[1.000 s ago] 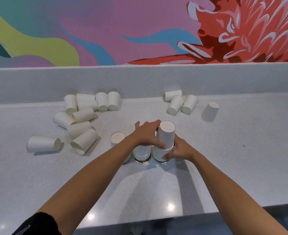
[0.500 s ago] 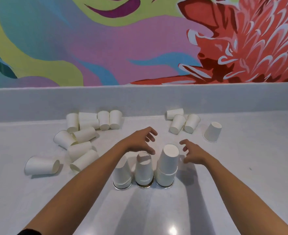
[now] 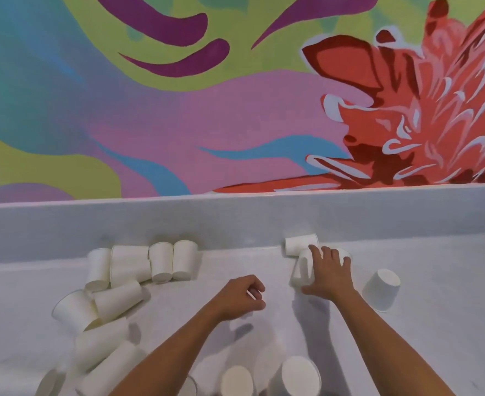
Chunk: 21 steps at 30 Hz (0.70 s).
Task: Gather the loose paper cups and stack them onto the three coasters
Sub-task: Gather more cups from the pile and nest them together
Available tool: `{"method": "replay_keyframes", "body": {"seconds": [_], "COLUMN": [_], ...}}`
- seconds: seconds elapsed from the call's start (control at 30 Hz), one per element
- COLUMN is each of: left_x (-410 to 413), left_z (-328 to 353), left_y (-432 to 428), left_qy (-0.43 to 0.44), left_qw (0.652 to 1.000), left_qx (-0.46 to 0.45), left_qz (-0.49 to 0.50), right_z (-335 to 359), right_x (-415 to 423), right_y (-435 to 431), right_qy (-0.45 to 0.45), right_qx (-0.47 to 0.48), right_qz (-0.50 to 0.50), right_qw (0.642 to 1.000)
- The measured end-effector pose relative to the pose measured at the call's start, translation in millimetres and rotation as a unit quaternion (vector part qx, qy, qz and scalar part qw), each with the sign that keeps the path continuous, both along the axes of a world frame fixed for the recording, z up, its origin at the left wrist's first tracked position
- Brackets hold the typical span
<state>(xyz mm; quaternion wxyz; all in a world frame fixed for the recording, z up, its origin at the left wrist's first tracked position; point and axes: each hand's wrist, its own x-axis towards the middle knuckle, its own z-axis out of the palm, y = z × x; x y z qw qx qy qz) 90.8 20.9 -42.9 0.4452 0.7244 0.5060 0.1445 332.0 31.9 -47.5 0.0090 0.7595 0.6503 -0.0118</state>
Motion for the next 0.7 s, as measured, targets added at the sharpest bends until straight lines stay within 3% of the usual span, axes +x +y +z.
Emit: {"method": "replay_keyframes", "body": {"seconds": [0.33, 0.47, 0.6, 0.7], "left_x": [4, 8, 15, 18], "left_z": [-26, -24, -8, 2], "left_y": [26, 27, 23, 19], "left_qy": [-0.06, -0.134, -0.19, -0.216], "left_qw": [0.993, 0.971, 0.926, 0.907], "left_qx": [-0.064, -0.112, -0.211, -0.257], "left_qz": [0.081, 0.165, 0.248, 0.253], "right_z": [-16, -4, 12, 25], "right_x": [0, -13, -33, -47], "right_y": [36, 35, 26, 18], "right_qy": [-0.026, 0.095, 0.325, 0.355], "right_qx": [-0.062, -0.063, -0.159, -0.185], "right_qz": [0.005, 0.031, 0.113, 0.163], "right_qw": [0.998, 0.993, 0.926, 0.902]}}
